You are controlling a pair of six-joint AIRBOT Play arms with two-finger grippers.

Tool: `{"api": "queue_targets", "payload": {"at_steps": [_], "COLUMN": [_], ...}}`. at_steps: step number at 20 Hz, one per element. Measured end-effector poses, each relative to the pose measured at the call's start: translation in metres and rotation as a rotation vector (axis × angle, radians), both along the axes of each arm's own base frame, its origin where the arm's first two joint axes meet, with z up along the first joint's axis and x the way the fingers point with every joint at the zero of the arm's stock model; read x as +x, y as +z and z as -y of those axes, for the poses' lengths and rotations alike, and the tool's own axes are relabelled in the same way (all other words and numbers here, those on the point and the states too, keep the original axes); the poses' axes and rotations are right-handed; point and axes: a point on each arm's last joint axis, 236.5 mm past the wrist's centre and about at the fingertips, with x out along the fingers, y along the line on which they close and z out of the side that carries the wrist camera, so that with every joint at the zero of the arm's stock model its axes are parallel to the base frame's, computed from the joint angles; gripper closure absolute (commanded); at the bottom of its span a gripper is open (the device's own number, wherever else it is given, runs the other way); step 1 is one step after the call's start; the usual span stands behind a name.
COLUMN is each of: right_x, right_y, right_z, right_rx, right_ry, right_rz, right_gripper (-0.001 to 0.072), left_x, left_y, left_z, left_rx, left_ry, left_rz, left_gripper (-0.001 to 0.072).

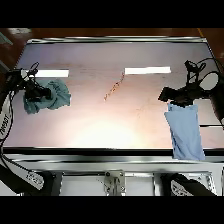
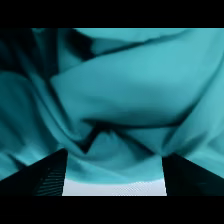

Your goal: Fold the shirts.

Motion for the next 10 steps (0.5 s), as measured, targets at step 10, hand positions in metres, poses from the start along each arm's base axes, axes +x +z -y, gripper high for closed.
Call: {"api": "queue_targets", "payload": {"at_steps": [10], "right_x": [-0.002], "right_y": [0.001], "right_z": [-0.007], "right_rx": [0.032], "right_ry": [0.003], "right_rz": [-0.008], "right_gripper": [0.0037], "left_x": [0.018], "left_y": [0.08], "left_z": [0.043], "left_rx": [-0.058], "left_ry": [-0.076], "left_rz": [0.166], "left_gripper": [0.067]}}
